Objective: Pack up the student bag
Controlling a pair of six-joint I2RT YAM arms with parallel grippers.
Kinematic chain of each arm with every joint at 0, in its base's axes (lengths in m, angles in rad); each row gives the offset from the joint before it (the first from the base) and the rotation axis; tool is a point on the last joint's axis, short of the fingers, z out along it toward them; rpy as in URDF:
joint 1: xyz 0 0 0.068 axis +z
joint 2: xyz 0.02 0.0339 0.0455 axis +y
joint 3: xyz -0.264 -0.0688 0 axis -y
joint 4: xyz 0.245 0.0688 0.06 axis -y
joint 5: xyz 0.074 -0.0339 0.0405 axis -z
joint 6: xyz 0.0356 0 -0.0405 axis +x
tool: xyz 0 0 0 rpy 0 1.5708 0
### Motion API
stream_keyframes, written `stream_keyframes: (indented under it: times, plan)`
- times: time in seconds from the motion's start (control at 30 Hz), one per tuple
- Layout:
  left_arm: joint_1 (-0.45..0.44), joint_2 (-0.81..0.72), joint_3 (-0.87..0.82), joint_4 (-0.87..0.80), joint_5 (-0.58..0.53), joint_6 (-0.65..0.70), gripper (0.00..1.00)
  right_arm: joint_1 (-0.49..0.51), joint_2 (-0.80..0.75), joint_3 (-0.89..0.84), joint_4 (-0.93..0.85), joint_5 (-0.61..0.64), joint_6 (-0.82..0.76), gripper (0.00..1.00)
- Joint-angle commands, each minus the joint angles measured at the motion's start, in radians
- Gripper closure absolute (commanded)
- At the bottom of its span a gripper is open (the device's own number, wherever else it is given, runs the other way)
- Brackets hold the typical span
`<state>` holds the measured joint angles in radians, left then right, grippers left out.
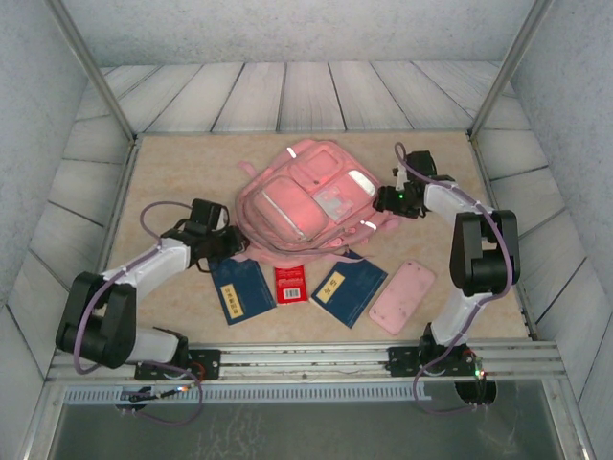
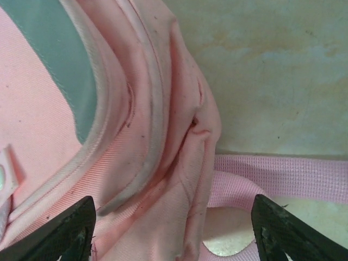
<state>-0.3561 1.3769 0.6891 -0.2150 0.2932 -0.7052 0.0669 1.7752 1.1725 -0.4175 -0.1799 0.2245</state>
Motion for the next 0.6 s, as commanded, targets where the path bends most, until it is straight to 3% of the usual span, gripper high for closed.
stream_keyframes:
  times: [0.0, 0.13, 0.33, 0.57]
  plan:
    - [-0.006, 0.039, 0.016, 0.043, 0.008, -0.002, 0.6, -0.007, 0.025, -0.033, 0.049, -0.123, 0.013, 0.33]
    - [0.003, 0.076, 0.063, 0.038, -0.022, 0.021, 0.75, -0.007, 0.033, -0.052, 0.067, -0.214, 0.02, 0.53]
    - [0.029, 0.15, 0.179, 0.013, -0.03, 0.082, 0.88, -0.008, -0.002, -0.077, 0.052, -0.228, 0.014, 0.8]
    - [0.067, 0.303, 0.337, 0.034, -0.056, 0.19, 0.92, -0.007, -0.081, -0.131, 0.054, -0.257, 0.028, 0.89]
